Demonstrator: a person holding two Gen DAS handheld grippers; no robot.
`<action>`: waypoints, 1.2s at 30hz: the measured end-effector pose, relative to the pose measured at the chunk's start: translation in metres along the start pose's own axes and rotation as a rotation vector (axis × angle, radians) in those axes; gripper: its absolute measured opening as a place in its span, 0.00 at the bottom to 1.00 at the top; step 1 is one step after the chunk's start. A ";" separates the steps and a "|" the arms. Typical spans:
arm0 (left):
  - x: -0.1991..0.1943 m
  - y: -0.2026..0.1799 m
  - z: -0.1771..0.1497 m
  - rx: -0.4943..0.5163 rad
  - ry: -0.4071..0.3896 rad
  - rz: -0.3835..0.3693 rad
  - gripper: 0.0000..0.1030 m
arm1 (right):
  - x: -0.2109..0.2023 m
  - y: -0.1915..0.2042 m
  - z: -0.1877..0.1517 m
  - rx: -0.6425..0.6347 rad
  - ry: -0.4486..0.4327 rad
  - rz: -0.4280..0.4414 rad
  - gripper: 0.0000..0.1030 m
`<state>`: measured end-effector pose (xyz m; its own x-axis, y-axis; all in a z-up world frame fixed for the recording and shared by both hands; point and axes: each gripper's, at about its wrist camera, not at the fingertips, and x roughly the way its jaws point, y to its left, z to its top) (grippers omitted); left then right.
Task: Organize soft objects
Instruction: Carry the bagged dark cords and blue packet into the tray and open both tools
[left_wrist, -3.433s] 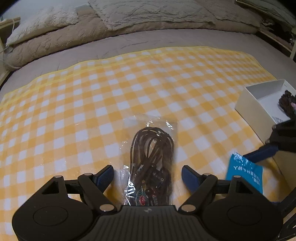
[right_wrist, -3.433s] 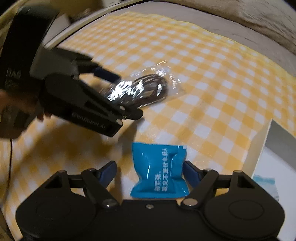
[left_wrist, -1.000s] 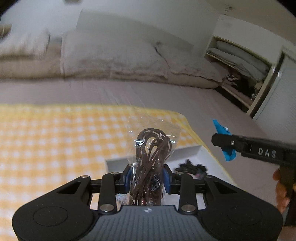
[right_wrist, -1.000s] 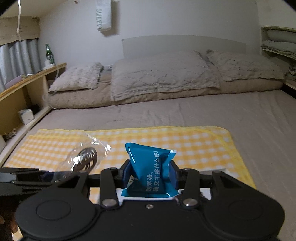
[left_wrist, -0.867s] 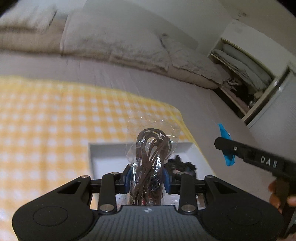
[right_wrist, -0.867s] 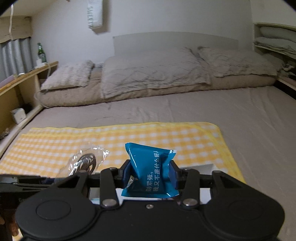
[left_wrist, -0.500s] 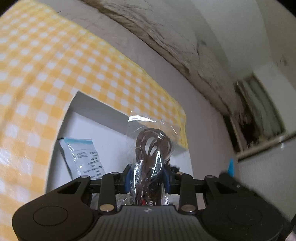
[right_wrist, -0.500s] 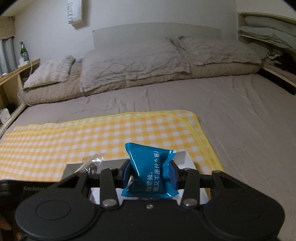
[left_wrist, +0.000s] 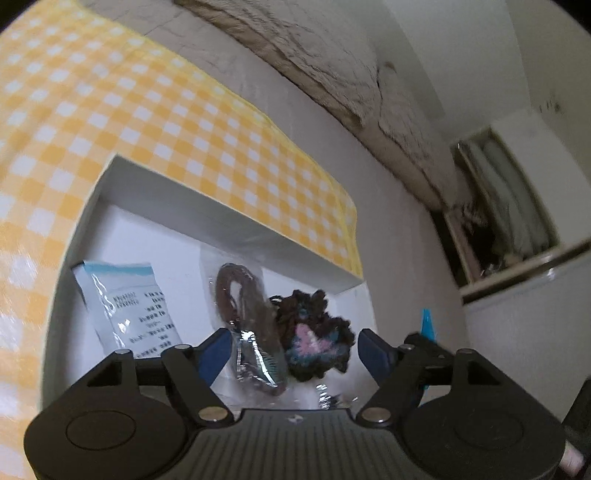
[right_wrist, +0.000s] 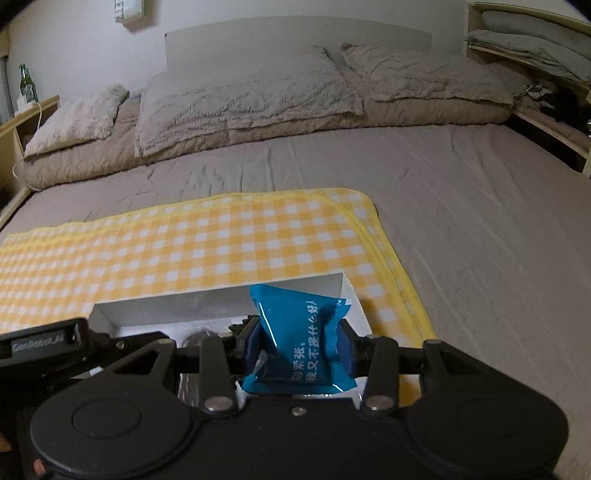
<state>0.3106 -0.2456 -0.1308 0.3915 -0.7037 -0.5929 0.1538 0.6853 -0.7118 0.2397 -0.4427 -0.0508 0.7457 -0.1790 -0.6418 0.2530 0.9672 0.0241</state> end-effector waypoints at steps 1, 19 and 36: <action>-0.001 -0.002 0.000 0.028 0.005 0.010 0.77 | 0.002 0.001 0.000 -0.005 0.003 -0.003 0.42; -0.025 -0.025 -0.003 0.307 -0.018 0.154 0.97 | 0.016 -0.009 -0.003 -0.032 0.005 -0.055 0.61; -0.115 -0.060 -0.010 0.452 -0.165 0.253 1.00 | -0.080 0.009 -0.004 -0.044 -0.138 0.074 0.67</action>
<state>0.2468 -0.2080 -0.0235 0.5982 -0.4925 -0.6321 0.3972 0.8674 -0.2999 0.1791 -0.4192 -0.0023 0.8395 -0.1271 -0.5283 0.1691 0.9851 0.0318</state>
